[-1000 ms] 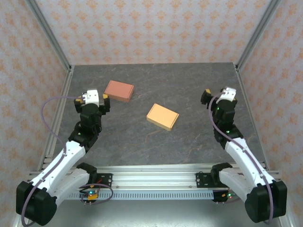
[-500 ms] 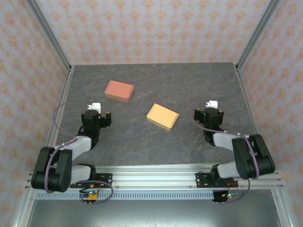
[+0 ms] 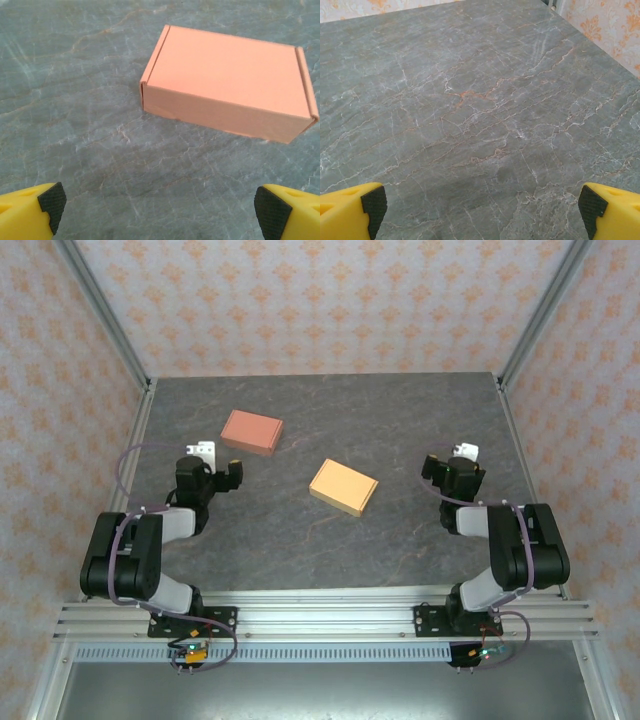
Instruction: Fold the paper box
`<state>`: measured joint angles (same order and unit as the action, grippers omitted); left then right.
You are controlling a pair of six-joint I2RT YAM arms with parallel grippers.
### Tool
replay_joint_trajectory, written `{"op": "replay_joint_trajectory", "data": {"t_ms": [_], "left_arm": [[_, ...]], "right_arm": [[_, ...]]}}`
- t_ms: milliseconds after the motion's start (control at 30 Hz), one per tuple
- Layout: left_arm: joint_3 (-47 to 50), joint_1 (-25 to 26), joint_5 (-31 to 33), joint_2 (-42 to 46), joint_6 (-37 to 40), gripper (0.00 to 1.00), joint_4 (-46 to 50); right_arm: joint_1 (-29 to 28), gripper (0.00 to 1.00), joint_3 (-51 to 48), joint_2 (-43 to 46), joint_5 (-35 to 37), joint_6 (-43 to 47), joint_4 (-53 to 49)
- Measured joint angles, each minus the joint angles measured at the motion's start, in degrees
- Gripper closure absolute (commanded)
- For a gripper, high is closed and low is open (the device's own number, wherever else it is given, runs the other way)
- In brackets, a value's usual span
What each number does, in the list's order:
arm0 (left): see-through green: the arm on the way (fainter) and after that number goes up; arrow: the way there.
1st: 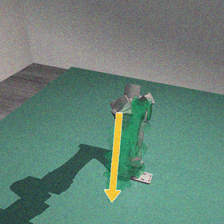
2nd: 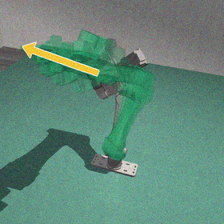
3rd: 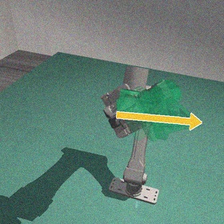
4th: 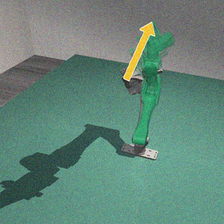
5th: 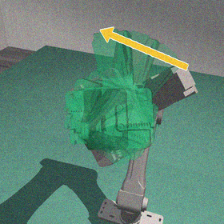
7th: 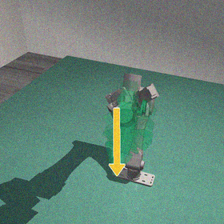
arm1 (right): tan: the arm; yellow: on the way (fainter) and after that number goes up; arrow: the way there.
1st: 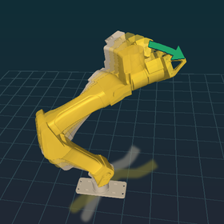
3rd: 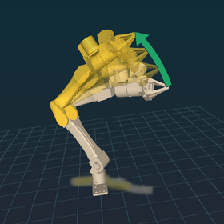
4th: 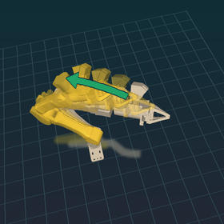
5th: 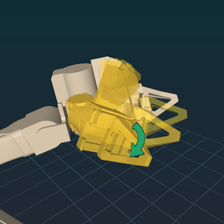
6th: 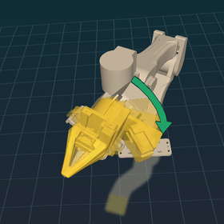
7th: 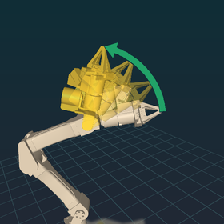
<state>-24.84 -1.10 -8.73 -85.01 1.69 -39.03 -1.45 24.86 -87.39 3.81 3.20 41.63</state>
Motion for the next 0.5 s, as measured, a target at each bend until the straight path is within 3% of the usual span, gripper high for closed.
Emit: {"op": "replay_joint_trajectory", "data": {"t_ms": [500], "left_arm": [[1.0, 0.8, 4.0, -1.0, -0.3, 0.00, -2.6]], "right_arm": [[0.0, 0.01, -0.3, 0.0, 0.0, -0.2, 0.9]]}}
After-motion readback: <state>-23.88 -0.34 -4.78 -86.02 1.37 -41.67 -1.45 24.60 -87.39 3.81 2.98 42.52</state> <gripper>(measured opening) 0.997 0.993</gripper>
